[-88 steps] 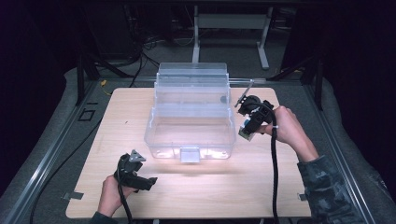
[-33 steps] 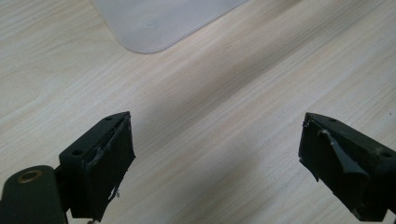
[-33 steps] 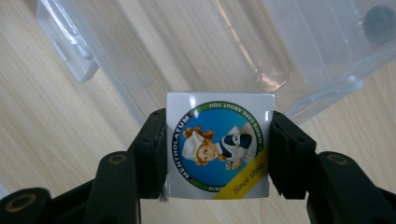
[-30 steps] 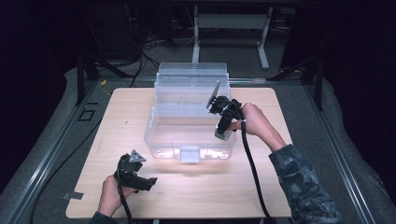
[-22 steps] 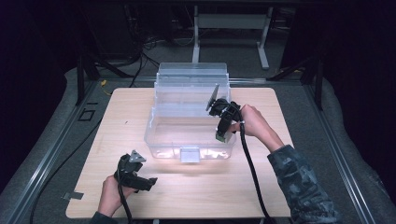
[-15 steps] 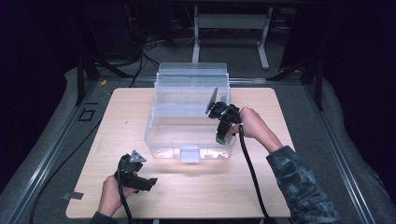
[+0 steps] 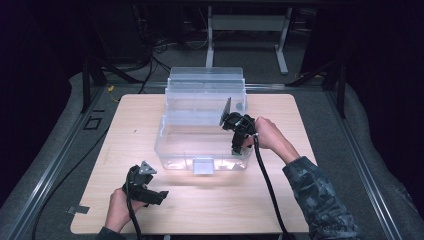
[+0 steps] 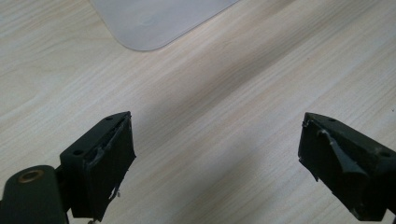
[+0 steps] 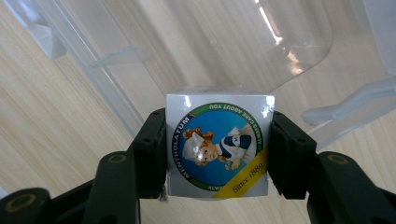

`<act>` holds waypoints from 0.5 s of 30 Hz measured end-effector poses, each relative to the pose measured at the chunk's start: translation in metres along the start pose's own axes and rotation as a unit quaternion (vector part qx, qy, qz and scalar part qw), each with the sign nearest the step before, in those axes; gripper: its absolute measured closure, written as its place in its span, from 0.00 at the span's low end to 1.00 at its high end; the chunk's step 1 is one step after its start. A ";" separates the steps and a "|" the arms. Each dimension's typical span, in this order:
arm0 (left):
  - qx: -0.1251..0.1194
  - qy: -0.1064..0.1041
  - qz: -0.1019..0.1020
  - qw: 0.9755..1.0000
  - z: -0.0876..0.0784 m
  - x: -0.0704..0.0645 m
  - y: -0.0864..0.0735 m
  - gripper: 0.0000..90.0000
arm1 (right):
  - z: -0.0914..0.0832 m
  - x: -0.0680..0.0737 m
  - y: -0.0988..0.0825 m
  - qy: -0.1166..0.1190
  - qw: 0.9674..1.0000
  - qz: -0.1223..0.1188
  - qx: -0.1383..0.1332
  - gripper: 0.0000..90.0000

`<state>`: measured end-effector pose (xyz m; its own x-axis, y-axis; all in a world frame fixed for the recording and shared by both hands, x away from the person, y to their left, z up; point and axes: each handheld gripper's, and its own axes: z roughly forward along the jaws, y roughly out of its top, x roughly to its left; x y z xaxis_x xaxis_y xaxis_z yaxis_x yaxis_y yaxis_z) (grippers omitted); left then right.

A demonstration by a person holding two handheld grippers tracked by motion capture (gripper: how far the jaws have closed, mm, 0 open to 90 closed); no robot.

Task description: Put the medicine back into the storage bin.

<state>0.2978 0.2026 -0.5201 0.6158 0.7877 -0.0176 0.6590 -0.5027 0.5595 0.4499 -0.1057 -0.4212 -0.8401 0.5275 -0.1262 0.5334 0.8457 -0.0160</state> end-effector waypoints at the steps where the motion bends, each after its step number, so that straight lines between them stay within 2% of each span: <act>1: 0.000 0.000 -0.001 1.000 0.000 0.000 0.000 0.12 | 0.004 0.000 0.000 0.011 1.000 0.005 -0.014 0.51; 2: 0.000 0.000 -0.001 1.000 0.000 0.000 0.000 0.12 | 0.003 -0.001 0.001 0.011 1.000 0.000 0.000 0.52; 3: 0.000 0.000 -0.001 1.000 0.000 0.000 0.000 0.12 | 0.006 -0.001 0.000 0.016 1.000 0.004 -0.011 0.51; 6: 0.000 0.000 -0.001 1.000 0.000 0.000 0.000 0.12 | 0.008 -0.003 0.001 0.020 1.000 0.007 -0.008 0.51; 7: 0.000 0.000 -0.001 1.000 0.000 0.000 0.000 0.12 | 0.008 -0.004 0.002 0.021 1.000 0.005 0.004 0.51; 8: 0.000 0.000 -0.001 1.000 0.000 0.000 0.000 0.12 | 0.010 -0.004 0.001 0.024 1.000 0.008 -0.006 0.51; 10: 0.003 -0.001 0.002 1.000 0.001 0.000 0.000 0.12 | 0.011 -0.005 0.002 0.028 1.000 0.007 -0.001 0.51; 11: 0.003 -0.001 0.002 1.000 0.001 0.000 0.000 0.12 | 0.005 -0.009 0.006 0.038 0.997 -0.011 0.063 0.51; 12: 0.004 0.000 0.002 1.000 0.001 0.000 0.000 0.12 | 0.005 -0.009 0.007 0.042 0.997 -0.011 0.071 0.51; 14: 0.005 -0.001 0.004 1.000 0.001 0.000 0.000 0.12 | 0.011 -0.009 0.005 0.037 0.999 -0.002 0.036 0.51; 15: 0.004 -0.001 0.004 1.000 0.001 0.000 0.000 0.12 | 0.012 -0.009 0.005 0.038 0.999 0.000 0.033 0.51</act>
<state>0.2982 0.2023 -0.5204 0.6221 0.7828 -0.0144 0.6575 -0.5124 0.5524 0.4610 -0.1075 -0.4325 -0.8439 0.5342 -0.0502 0.5365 0.8399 -0.0824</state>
